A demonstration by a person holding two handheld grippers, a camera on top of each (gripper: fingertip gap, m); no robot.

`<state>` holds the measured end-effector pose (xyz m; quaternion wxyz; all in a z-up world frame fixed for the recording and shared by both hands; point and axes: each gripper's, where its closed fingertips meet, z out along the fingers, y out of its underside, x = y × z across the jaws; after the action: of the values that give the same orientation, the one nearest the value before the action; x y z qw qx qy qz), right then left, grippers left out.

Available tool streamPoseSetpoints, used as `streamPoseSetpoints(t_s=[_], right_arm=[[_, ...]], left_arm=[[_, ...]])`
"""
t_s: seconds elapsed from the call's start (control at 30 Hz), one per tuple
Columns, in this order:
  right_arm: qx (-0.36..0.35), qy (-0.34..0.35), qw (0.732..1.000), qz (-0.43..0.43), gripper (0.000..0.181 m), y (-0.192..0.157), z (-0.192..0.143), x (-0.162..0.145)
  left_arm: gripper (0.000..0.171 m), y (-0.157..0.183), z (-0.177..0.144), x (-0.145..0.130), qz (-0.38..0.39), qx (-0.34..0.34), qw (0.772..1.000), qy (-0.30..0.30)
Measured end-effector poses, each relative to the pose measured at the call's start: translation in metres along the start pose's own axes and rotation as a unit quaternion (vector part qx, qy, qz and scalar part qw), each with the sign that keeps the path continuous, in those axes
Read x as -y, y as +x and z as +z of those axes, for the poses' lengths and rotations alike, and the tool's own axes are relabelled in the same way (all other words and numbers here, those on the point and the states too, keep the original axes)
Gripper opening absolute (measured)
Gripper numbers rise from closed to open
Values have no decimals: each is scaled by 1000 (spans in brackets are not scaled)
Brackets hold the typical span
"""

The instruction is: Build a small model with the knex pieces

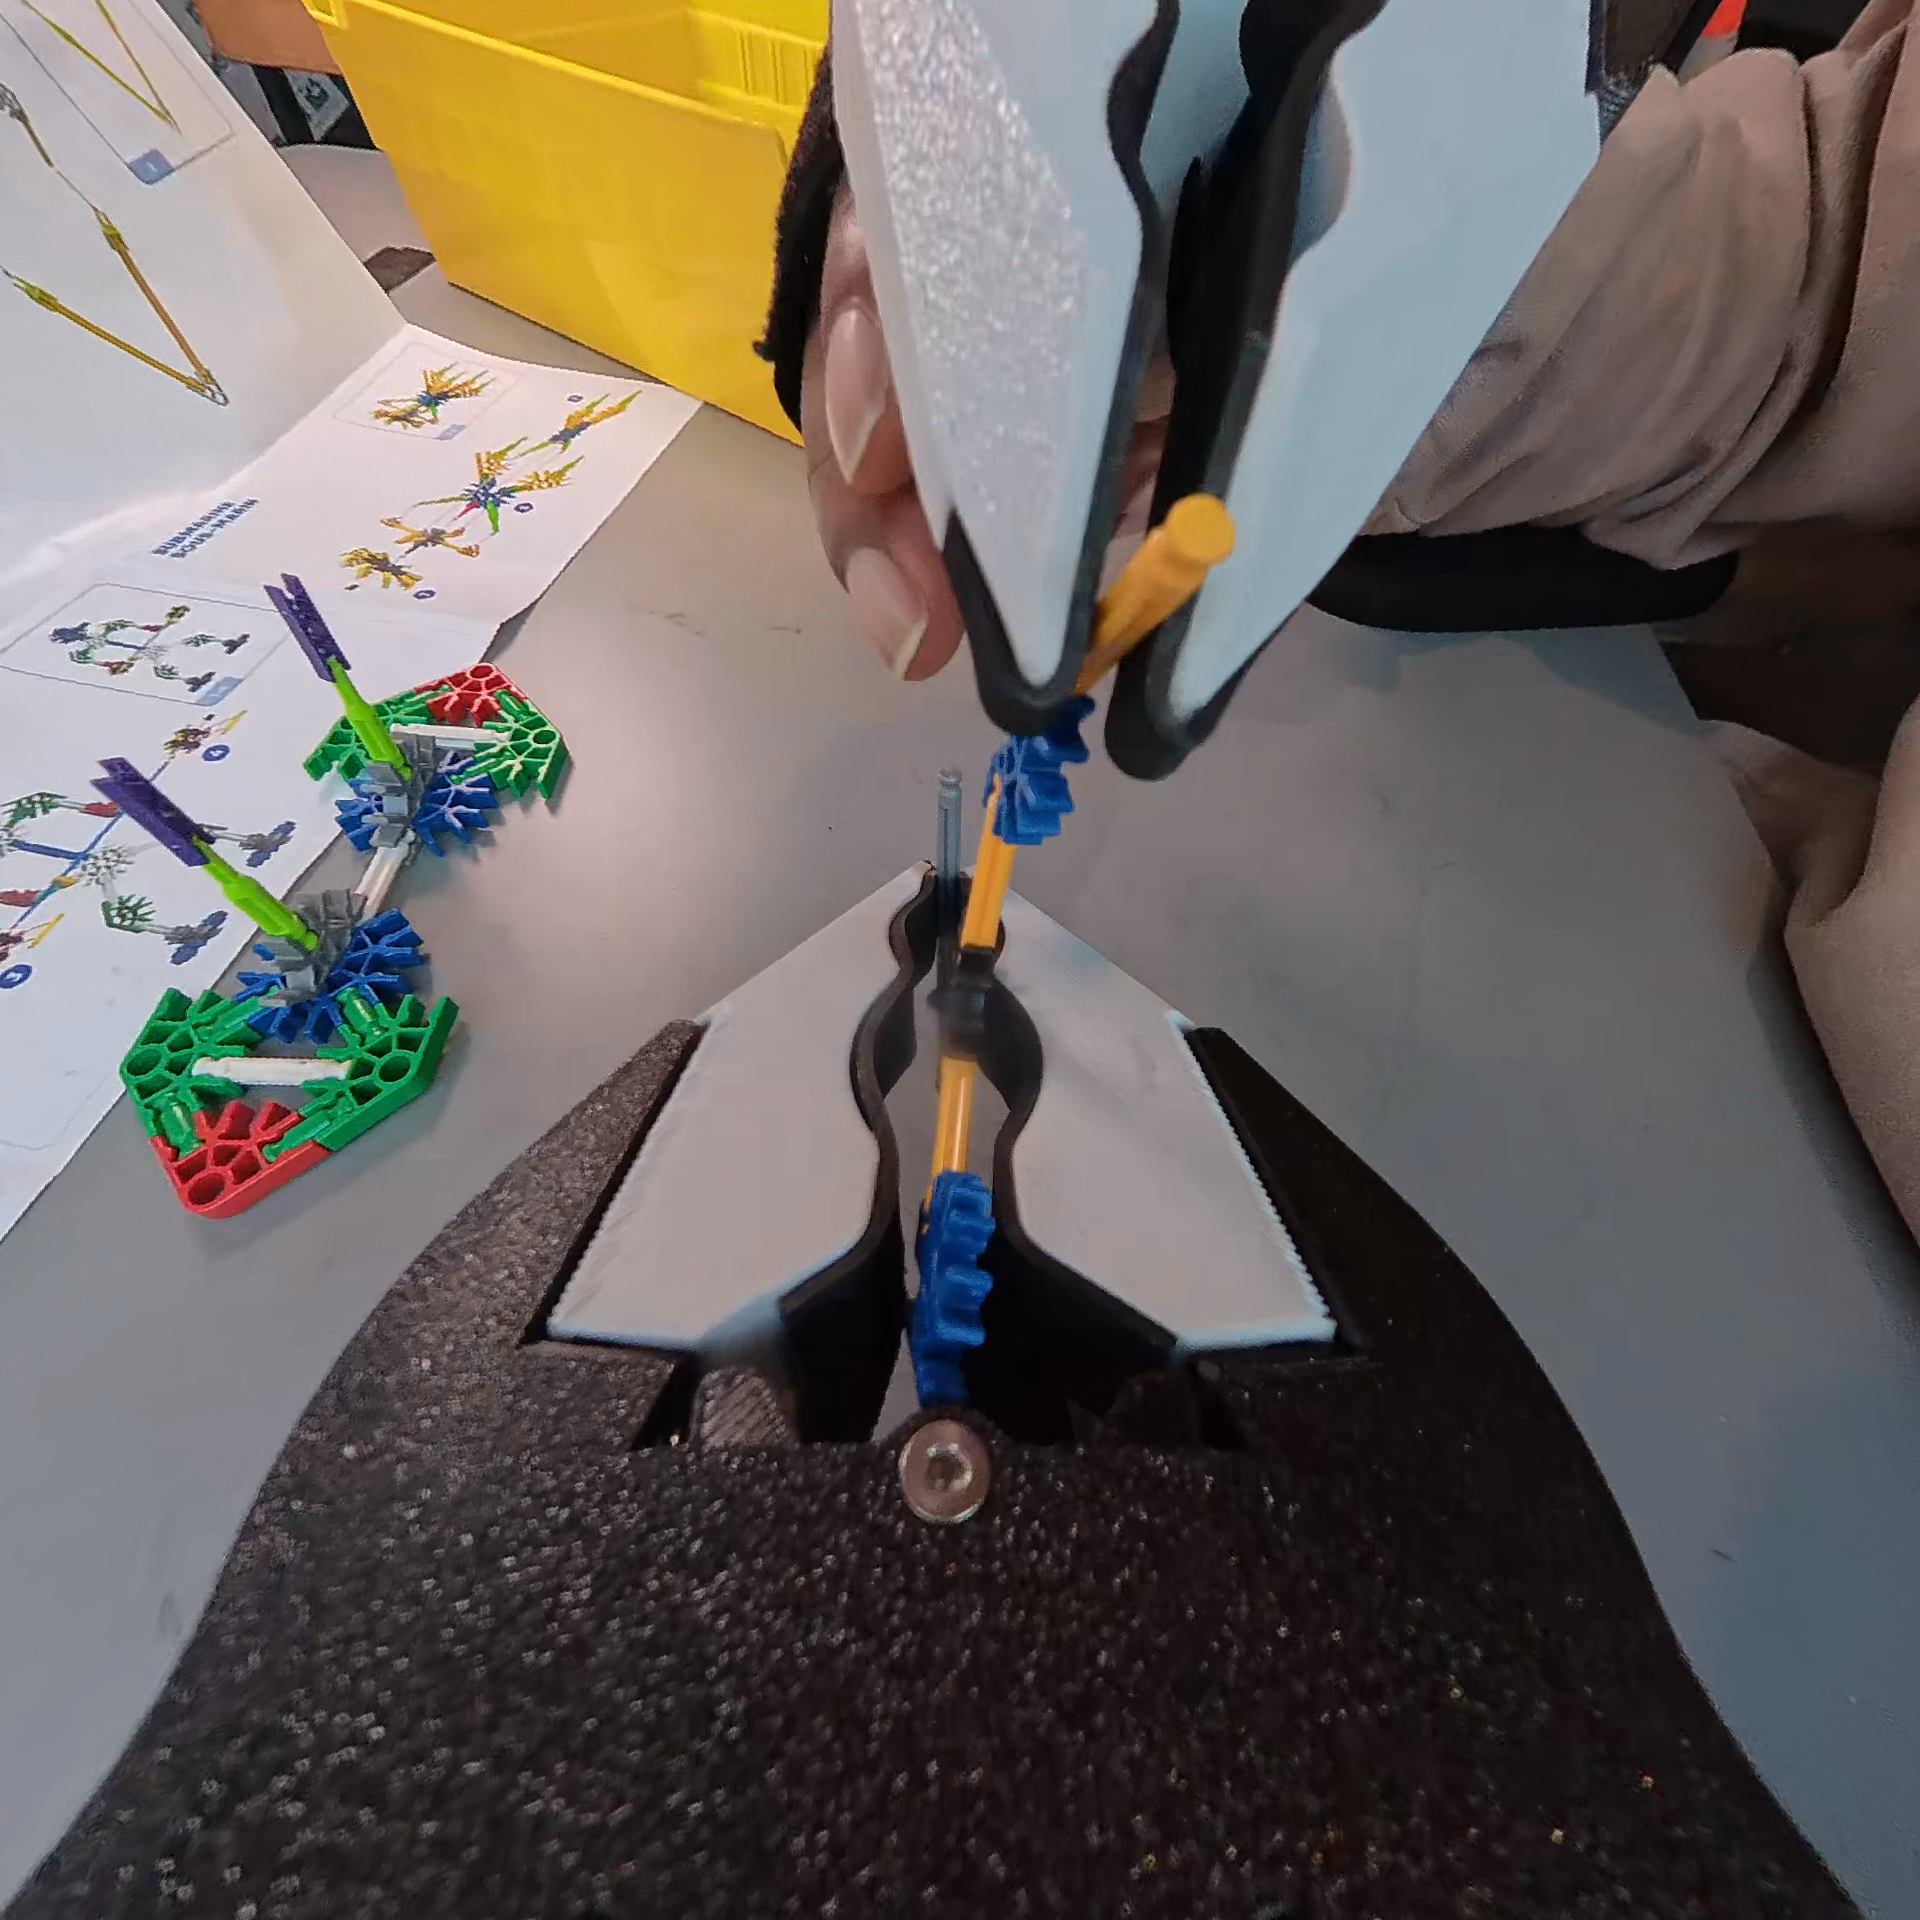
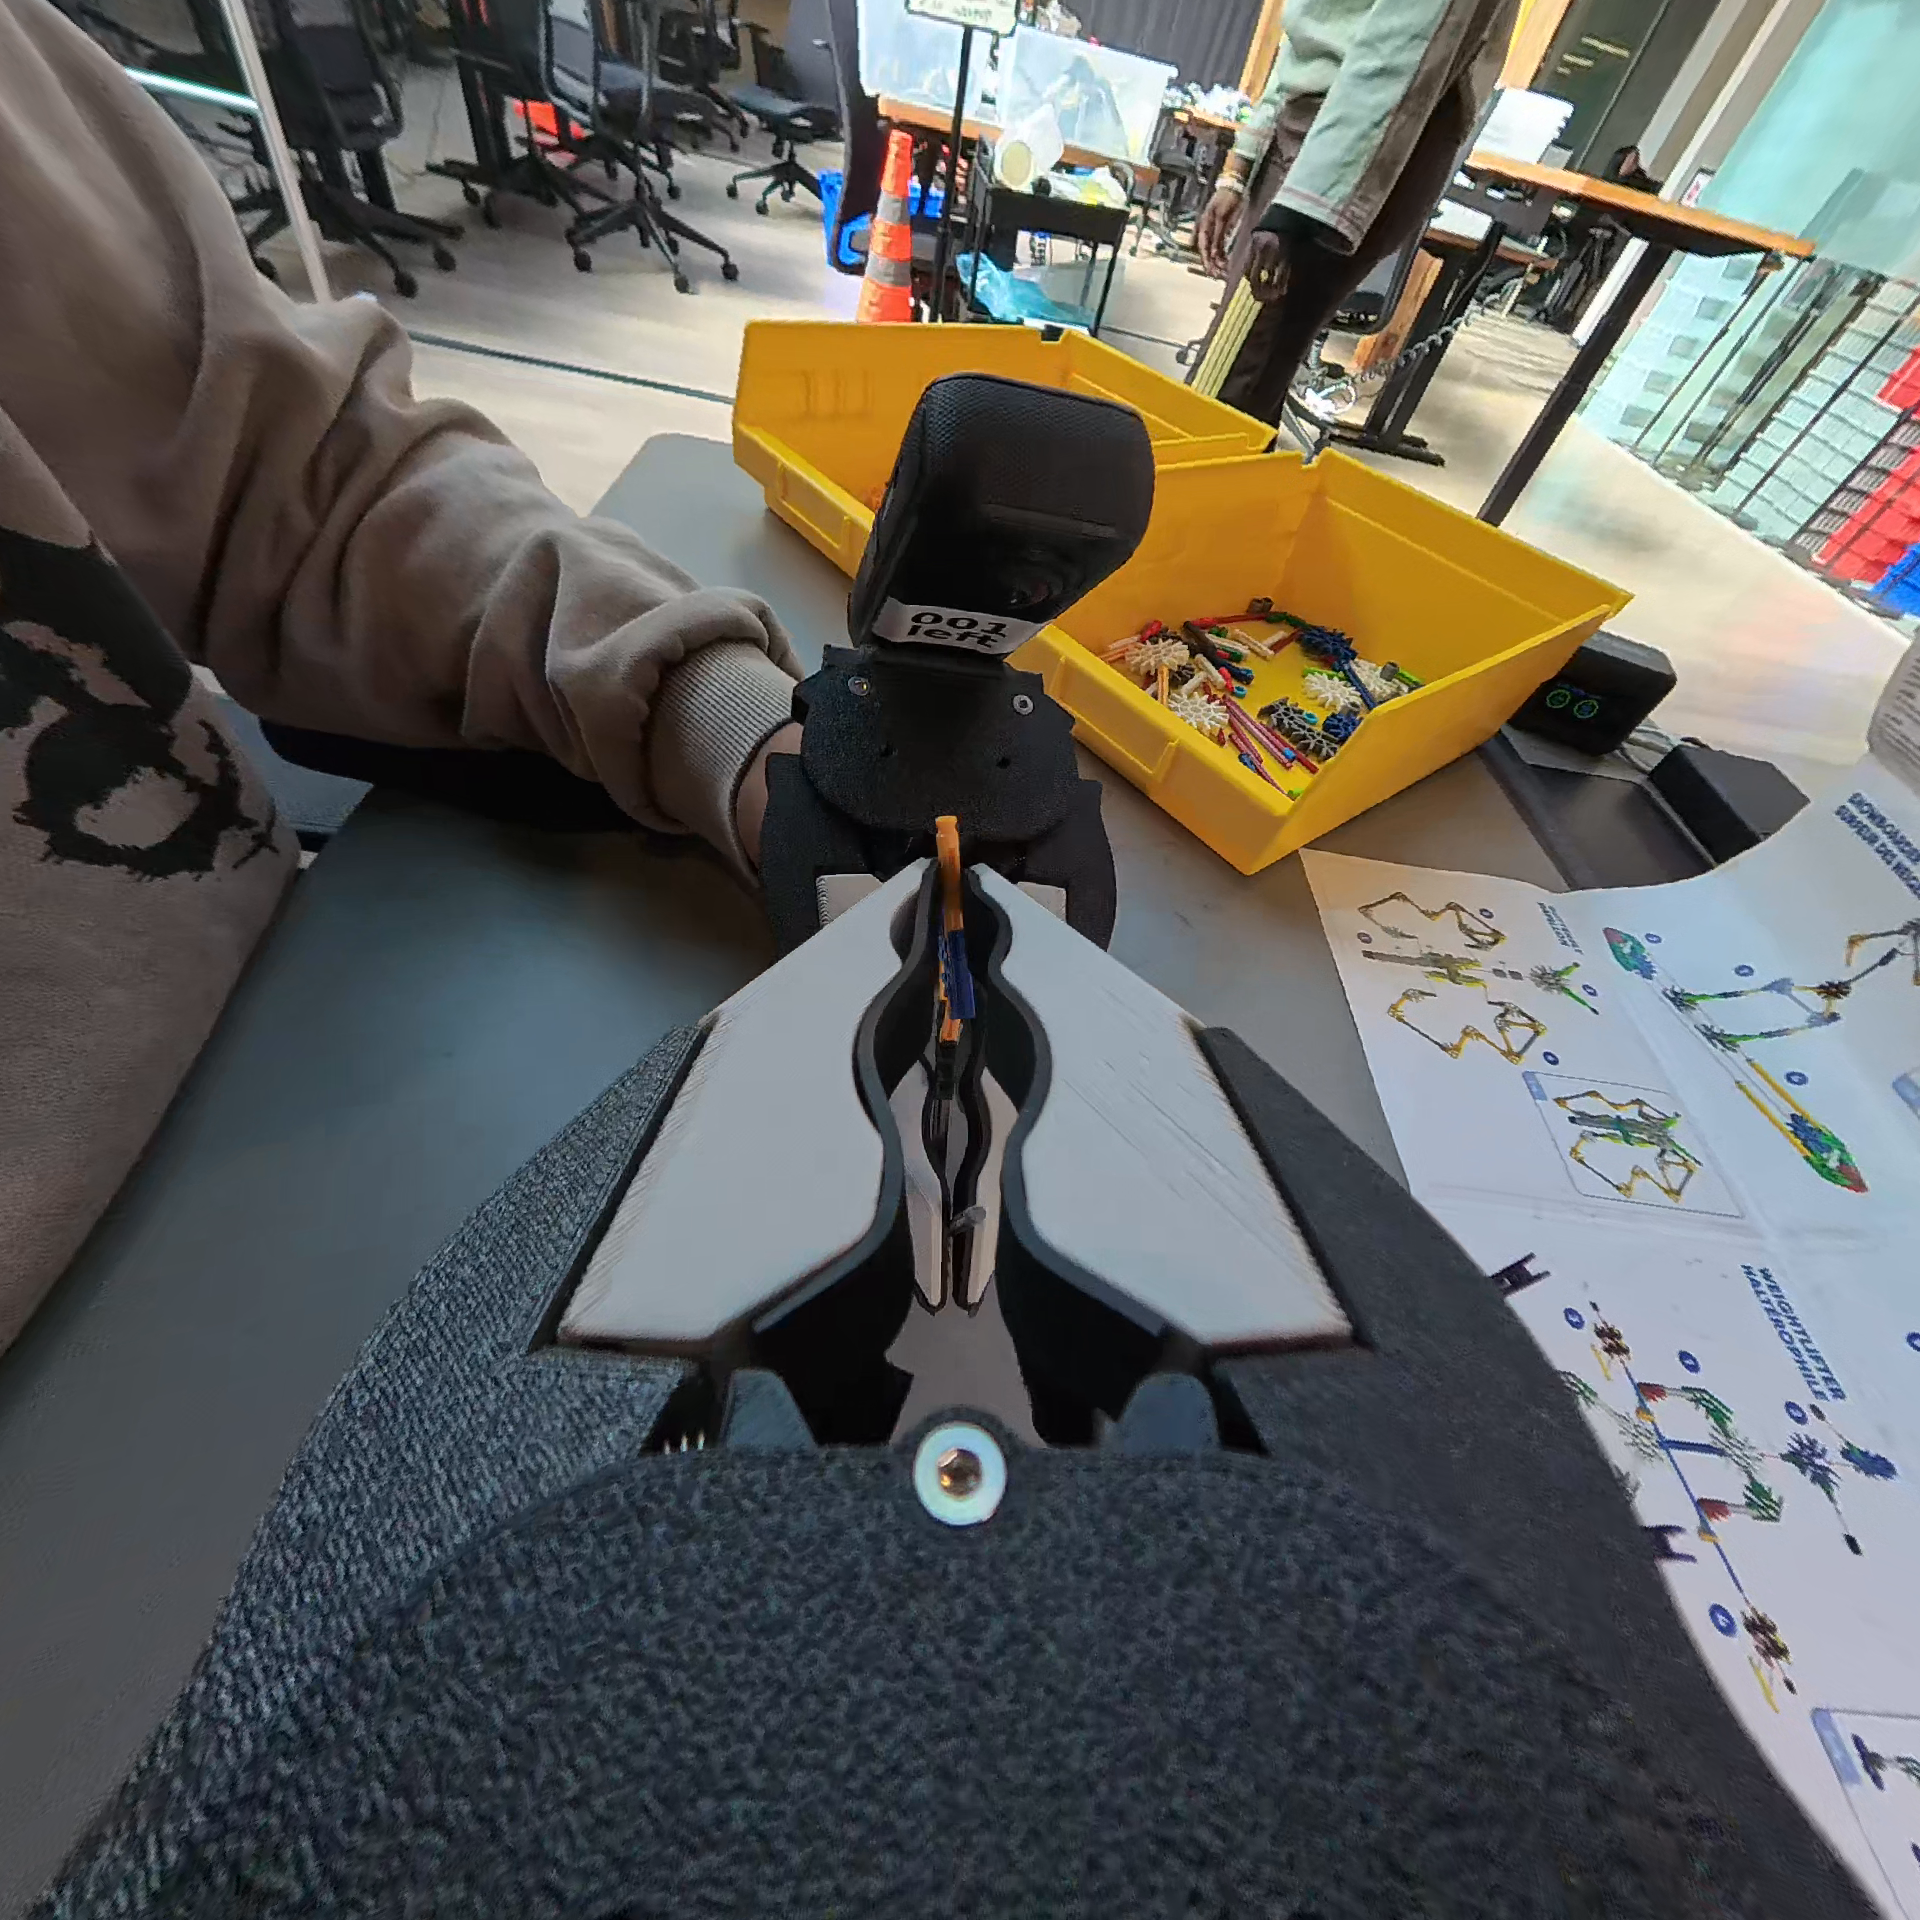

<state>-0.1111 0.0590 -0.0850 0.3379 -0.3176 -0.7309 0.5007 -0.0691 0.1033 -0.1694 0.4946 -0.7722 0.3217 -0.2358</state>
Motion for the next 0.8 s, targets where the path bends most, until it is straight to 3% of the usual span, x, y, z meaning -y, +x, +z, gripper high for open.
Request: streamPoseSetpoints(t_s=[0.1,0.2,0.3,0.37,0.47,0.63,0.8], right_arm=[[0,9,1000,21,2,7,-7,2],[-25,19,998,47,1,23,-18,2],[-24,15,998,59,2,23,-16,-4],[-14,12,998,59,2,18,-10,-7],[1,27,997,74,2,13,-7,-4],[18,54,992,116,2,17,-14,0],[3,28,995,100,1,18,-12,-7]], left_arm=[[4,4,-2,4,5,-13,1000,14],[35,4,-14,27,0,-19,996,82],[40,0,-30,47,-7,-16,989,147],[35,-1,-37,53,-4,-14,987,162],[3,0,-36,49,15,-3,989,144],[1,0,-38,53,8,-6,989,147],[1,-4,-35,46,2,-1,992,125]])
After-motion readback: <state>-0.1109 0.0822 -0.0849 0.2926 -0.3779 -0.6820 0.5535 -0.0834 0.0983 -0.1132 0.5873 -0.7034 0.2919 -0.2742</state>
